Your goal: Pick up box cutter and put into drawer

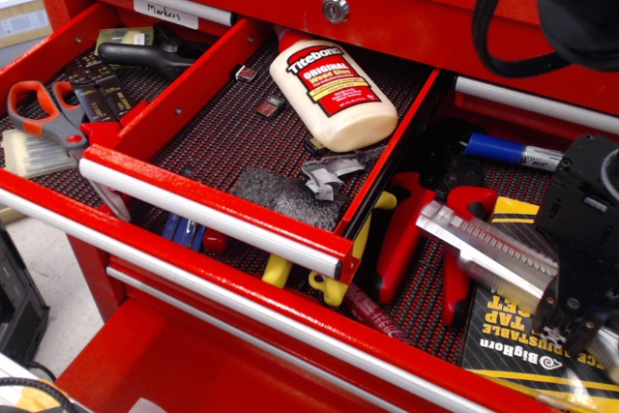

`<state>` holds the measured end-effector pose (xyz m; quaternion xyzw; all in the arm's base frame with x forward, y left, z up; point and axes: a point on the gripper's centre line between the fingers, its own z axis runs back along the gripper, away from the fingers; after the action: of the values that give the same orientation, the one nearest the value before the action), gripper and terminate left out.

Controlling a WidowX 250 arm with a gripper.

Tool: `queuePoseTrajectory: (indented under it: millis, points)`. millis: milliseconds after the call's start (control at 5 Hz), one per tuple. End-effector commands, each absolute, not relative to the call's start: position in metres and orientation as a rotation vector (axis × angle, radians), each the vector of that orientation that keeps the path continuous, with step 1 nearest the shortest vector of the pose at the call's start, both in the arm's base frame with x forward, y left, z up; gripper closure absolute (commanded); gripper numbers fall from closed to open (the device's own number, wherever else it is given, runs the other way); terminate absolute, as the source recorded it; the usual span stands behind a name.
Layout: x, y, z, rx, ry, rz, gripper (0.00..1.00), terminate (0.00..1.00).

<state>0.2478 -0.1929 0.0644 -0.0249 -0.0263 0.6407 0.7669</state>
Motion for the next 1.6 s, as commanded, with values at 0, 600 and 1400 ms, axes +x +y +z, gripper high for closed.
queuePoseTrajectory:
  millis: [0, 600, 1400]
  points:
    - [0.277, -0.202, 0.109, 0.033, -0.108, 1.378, 1.00, 0.00]
    - [0.256, -0.116, 0.165, 0.238, -0.108, 1.214, 1.00, 0.00]
    - [0.291, -0.003, 0.149, 0.202, -0.246, 0.811, 0.00, 0.00]
